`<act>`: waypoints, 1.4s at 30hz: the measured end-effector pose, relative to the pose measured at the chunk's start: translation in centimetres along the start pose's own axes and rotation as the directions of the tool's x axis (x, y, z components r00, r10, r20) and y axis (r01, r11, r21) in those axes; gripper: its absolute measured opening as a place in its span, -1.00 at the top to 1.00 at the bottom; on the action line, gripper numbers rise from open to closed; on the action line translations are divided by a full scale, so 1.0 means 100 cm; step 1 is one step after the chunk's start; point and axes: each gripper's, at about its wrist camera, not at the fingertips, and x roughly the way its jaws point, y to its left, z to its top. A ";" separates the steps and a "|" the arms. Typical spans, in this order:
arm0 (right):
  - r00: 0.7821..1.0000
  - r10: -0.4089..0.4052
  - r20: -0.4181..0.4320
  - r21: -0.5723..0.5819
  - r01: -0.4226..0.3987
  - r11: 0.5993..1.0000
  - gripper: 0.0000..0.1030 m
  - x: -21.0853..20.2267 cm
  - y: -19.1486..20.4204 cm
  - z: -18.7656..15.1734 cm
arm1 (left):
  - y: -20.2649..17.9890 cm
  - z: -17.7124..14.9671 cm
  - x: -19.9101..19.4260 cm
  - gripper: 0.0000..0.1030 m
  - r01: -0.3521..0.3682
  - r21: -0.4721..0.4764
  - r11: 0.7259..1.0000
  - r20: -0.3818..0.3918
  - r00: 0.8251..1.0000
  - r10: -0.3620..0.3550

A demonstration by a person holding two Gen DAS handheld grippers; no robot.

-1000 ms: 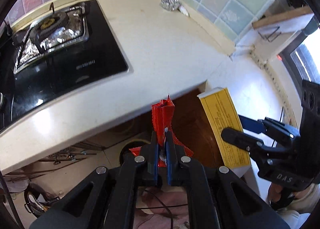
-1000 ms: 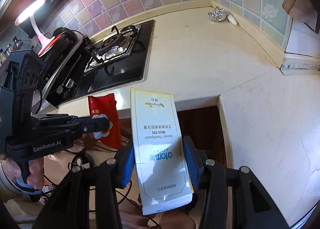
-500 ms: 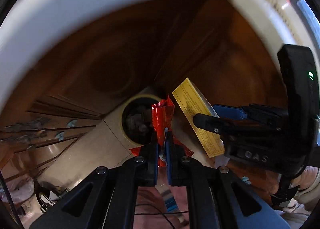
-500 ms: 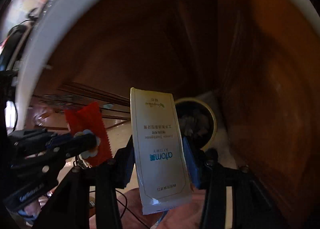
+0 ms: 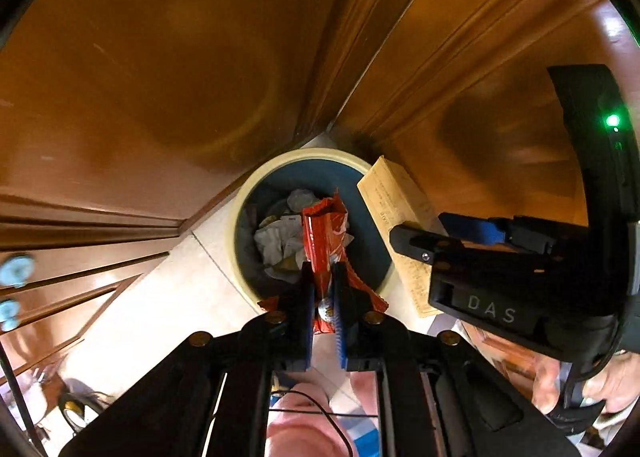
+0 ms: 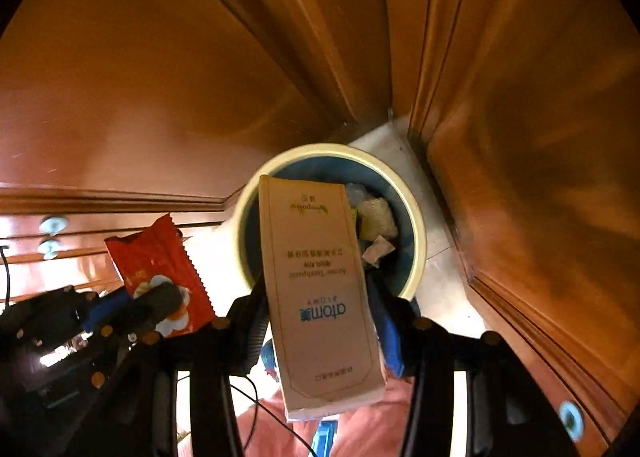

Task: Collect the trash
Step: 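Carry the red snack bag and toothpaste box down over the floor bin, then open both tools to drop the snack bag and toothpaste box into the bin, then raise both tools to the counter corner toward the foil ball and bottle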

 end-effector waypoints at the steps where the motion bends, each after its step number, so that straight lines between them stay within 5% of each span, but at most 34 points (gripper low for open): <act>1: 1.000 0.003 -0.006 0.003 -0.003 1.000 0.05 0.006 -0.002 0.004 | 0.000 0.001 0.007 0.82 0.000 -0.003 1.000 0.000 1.000 0.000; 5: 0.999 -0.008 -0.035 -0.004 0.008 1.000 0.01 0.024 -0.005 0.006 | -0.001 0.002 0.021 0.64 -0.019 0.004 1.000 0.010 1.000 0.019; 9: 0.999 -0.014 -0.048 -0.009 0.014 1.000 -0.06 0.028 -0.004 0.003 | 0.004 -0.001 0.018 0.22 -0.029 -0.001 1.000 0.029 0.999 0.029; 25: 1.000 -0.030 -0.006 -0.021 0.030 0.999 -0.08 0.004 0.005 -0.002 | 0.015 -0.006 -0.011 -0.53 -0.081 -0.037 0.996 0.067 0.994 0.083; 33: 0.999 -0.045 0.028 0.000 0.045 0.999 -0.08 -0.018 0.000 -0.011 | 0.020 -0.010 -0.030 -0.59 -0.083 -0.044 0.996 0.074 0.994 0.086; 42: 0.996 -0.049 0.080 -0.001 0.049 0.999 -0.08 -0.086 0.019 -0.024 | 0.015 -0.022 -0.104 -0.59 -0.064 -0.038 0.997 0.104 0.992 0.068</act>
